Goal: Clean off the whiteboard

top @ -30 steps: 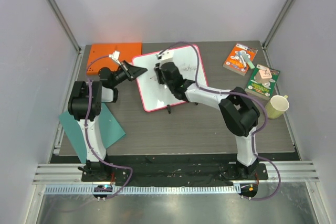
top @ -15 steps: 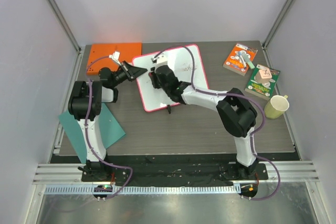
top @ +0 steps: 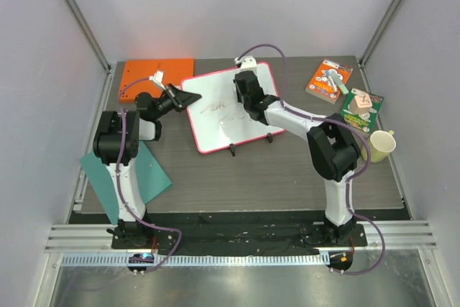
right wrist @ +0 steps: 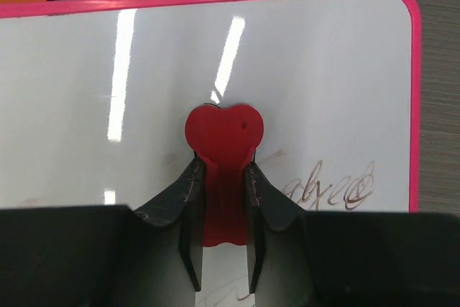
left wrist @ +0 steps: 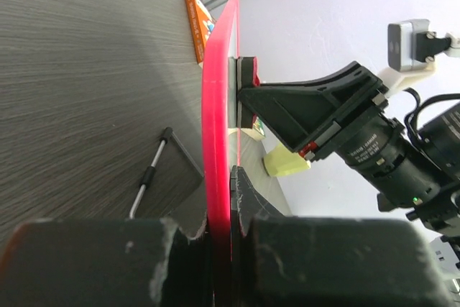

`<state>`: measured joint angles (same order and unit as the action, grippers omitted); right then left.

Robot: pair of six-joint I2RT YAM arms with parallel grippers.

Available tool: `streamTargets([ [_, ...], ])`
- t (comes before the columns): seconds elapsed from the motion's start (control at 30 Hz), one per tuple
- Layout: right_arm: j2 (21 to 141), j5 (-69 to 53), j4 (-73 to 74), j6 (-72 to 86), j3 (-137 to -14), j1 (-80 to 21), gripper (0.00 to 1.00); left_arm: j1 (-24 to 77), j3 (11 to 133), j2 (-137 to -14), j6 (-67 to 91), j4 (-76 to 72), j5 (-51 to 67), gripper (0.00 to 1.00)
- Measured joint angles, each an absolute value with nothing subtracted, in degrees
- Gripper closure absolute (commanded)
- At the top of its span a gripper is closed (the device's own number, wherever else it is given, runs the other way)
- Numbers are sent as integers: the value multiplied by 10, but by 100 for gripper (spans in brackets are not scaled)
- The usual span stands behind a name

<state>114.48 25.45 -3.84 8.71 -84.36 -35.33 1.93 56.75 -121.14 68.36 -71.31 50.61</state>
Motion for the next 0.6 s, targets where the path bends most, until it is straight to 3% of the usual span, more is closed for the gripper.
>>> streamTargets([
  [0.6, 1136, 238, -6, 52, -824, -472, 99, 19, 530, -1195, 666, -739, 493, 100],
])
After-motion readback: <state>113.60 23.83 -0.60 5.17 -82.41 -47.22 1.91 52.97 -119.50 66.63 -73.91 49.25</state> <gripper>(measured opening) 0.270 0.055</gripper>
